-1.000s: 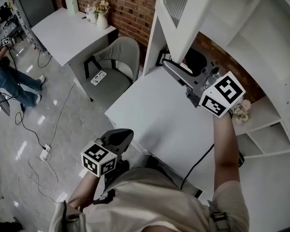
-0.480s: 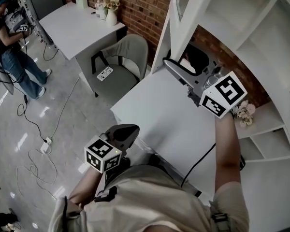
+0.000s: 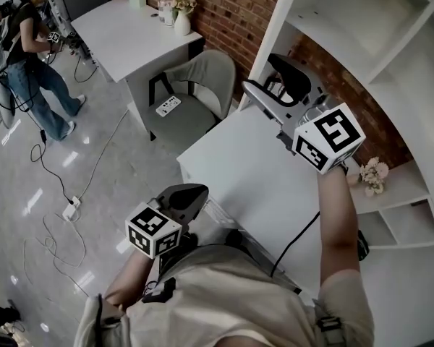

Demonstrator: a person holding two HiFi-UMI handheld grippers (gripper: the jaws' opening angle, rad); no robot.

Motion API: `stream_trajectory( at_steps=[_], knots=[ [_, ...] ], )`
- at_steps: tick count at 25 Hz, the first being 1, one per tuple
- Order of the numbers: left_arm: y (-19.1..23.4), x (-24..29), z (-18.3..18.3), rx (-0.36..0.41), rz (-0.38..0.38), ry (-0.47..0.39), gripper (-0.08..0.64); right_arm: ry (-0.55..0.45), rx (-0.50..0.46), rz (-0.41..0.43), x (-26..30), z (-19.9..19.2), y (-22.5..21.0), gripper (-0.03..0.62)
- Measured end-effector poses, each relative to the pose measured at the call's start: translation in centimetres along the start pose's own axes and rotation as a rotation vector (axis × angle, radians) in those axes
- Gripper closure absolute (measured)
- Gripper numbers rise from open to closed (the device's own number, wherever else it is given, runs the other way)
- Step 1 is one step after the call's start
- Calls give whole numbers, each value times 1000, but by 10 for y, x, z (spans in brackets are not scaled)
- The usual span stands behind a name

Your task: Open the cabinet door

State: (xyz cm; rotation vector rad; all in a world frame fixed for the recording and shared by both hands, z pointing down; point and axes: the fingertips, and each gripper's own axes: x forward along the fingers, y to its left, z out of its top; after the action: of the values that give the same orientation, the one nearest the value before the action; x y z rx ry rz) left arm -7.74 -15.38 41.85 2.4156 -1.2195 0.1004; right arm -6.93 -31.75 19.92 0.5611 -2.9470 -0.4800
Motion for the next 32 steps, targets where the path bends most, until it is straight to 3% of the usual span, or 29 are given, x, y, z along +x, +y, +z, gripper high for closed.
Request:
stream_trajectory(
  at_steps=[15, 32],
  knots=[
    [23, -31, -11, -57, 41, -42, 540, 11, 19, -134, 32, 4, 6, 308],
    [41, -44, -19, -76, 61, -13, 540, -14, 37, -198, 77, 8, 10, 311]
  ],
)
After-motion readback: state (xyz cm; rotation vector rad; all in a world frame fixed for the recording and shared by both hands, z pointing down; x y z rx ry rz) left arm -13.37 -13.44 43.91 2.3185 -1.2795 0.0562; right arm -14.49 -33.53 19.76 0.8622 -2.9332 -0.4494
